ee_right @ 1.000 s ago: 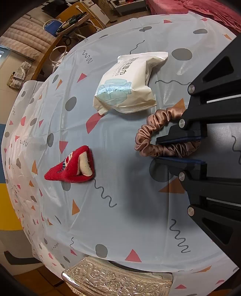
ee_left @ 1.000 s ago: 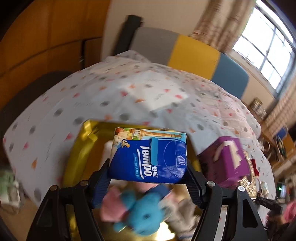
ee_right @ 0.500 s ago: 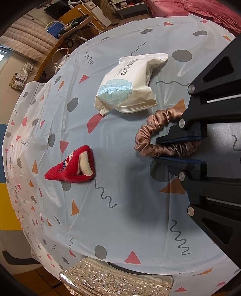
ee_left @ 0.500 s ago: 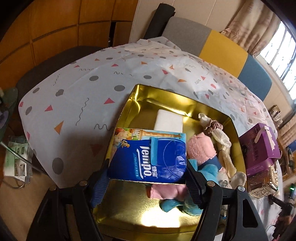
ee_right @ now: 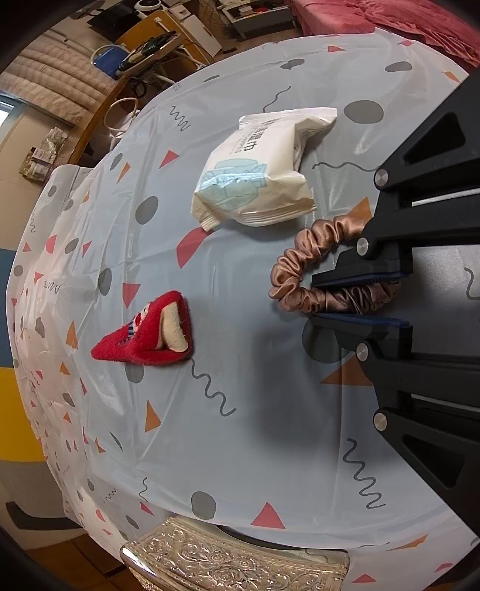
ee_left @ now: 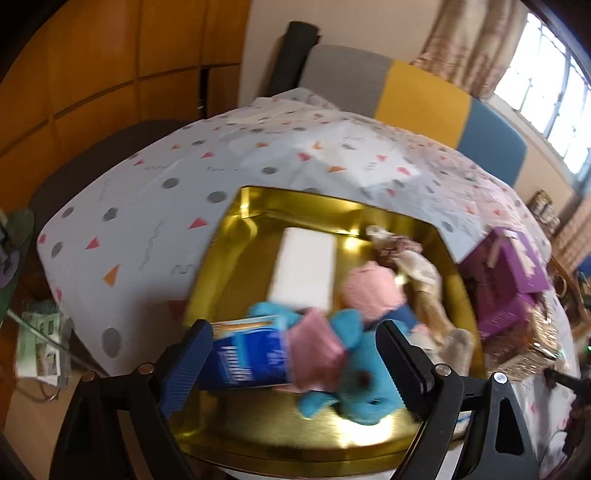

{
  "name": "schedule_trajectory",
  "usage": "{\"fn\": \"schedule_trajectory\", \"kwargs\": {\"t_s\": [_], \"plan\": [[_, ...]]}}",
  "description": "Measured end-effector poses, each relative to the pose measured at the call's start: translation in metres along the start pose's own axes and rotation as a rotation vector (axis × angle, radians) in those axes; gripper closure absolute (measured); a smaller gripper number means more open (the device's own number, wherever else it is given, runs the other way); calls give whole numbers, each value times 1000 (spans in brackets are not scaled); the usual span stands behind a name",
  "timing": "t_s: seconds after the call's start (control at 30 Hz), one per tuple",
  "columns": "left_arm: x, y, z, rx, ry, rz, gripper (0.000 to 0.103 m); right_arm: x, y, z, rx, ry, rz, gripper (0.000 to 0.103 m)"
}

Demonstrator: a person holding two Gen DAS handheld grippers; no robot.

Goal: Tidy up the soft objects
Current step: 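Carry the Tempo pack over the gold tray with the left tool while the right tool holds the scrunchie, then release the Tempo pack in the tray while the right tool drops the scrunchie beside it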

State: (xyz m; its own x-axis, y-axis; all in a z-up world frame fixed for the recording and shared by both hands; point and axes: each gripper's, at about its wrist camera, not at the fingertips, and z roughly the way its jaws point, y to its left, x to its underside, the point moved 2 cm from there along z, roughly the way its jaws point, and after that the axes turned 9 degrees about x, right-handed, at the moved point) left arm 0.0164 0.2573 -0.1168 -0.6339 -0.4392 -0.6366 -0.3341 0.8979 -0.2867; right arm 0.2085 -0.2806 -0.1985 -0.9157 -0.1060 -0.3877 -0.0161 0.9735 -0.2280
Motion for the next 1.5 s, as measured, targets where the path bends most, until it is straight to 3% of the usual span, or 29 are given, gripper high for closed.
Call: {"fn": "schedule_trajectory", "kwargs": {"t_s": [0.4, 0.7, 0.93, 1.13, 1.3, 1.5], "plan": [[9, -58, -5, 127, 24, 135, 12, -12, 4, -32, -229, -84, 106, 94], [20, -78, -7, 165, 46, 195, 12, -55, 39, -63, -257, -142, 101, 94], [23, -81, -12, 167, 44, 224, 12, -113, 106, -121, -287, -264, 14, 94], [26, -77, -13, 163, 47, 227, 12, -140, 184, -178, -390, -363, -103, 94], [26, -71, -14, 160, 41, 222, 12, -129, 259, -216, -496, -405, -245, 94], [24, -58, -17, 146, 29, 194, 12, -85, 334, -239, -599, -402, -424, 94]]}}
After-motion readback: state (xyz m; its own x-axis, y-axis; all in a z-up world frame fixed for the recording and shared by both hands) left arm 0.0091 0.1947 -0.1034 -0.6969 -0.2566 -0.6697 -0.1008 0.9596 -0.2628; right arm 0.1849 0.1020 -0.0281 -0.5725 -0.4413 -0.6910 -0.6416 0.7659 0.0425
